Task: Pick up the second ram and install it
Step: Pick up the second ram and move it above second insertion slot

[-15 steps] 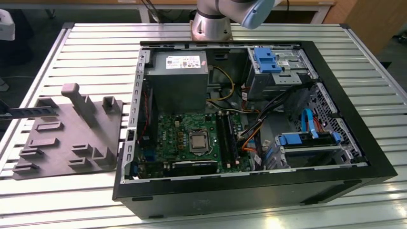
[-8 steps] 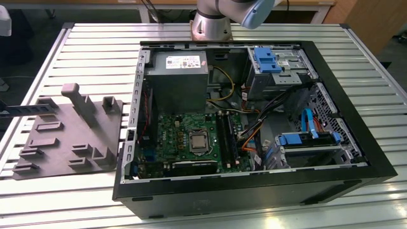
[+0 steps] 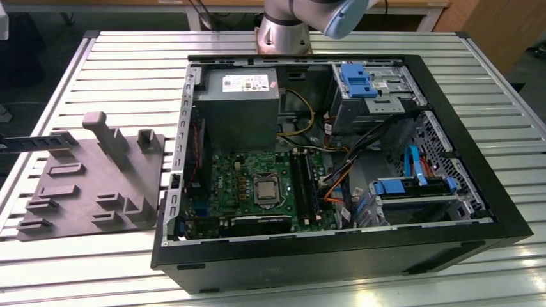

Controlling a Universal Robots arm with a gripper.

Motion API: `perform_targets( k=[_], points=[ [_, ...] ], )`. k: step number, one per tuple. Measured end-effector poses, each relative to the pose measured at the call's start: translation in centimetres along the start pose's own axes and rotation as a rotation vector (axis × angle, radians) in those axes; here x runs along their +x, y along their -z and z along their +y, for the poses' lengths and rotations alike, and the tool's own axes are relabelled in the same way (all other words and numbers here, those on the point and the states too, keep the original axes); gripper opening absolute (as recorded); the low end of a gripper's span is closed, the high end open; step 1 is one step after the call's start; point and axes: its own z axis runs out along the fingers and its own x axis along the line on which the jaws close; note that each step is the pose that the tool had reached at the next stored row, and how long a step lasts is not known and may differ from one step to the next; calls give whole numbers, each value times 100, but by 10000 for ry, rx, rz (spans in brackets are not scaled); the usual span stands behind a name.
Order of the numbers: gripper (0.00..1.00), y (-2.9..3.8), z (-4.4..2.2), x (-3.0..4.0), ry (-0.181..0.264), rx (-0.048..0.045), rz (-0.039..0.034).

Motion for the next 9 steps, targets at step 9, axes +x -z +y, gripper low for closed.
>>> perform_targets(
  k=[9],
  points=[
    [12,90,3,-3,0,-1,1]
  ],
)
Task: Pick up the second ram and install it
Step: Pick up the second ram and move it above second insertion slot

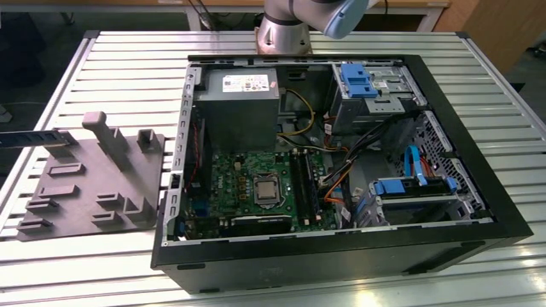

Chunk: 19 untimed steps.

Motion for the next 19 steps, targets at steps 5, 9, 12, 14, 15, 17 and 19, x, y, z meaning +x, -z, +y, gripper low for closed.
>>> perform_targets(
  k=[5,9,12,14,15,17,19],
  points=[
    [12,47,2,-2,-1,0,0],
    [12,90,4,-4,0,1,-1],
    [12,122,5,-6,0,1,0],
    [12,143,6,-7,0,2,-1],
    [12,155,6,-9,0,2,0],
    [12,176,7,-10,0,3,-1],
    [12,196,8,-12,0,2,0]
  ],
)
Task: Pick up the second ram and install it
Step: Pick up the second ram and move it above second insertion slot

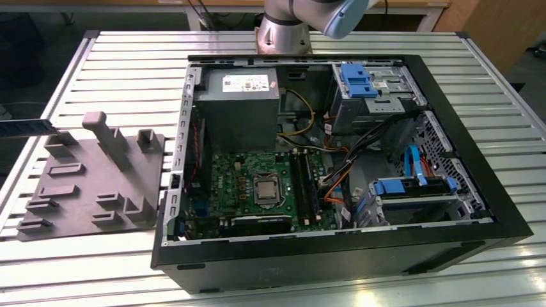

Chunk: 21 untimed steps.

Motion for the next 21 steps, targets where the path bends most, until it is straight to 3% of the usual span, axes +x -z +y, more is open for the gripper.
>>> perform_targets(
  k=[11,21],
  points=[
    [12,92,4,-6,0,2,0],
    [12,98,-8,-7,0,0,1]
  ],
)
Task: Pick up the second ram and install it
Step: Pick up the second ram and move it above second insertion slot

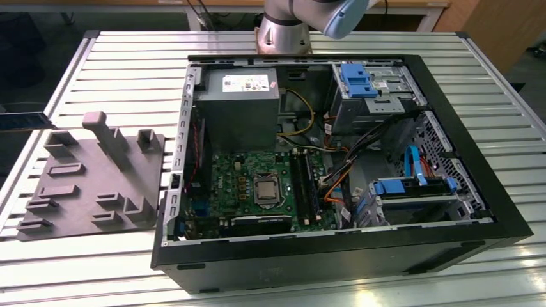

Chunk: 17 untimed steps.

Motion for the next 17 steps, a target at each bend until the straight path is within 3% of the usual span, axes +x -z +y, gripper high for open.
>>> perform_targets(
  k=[17],
  points=[
    [12,4,-112,3,0,2,-1]
  ],
)
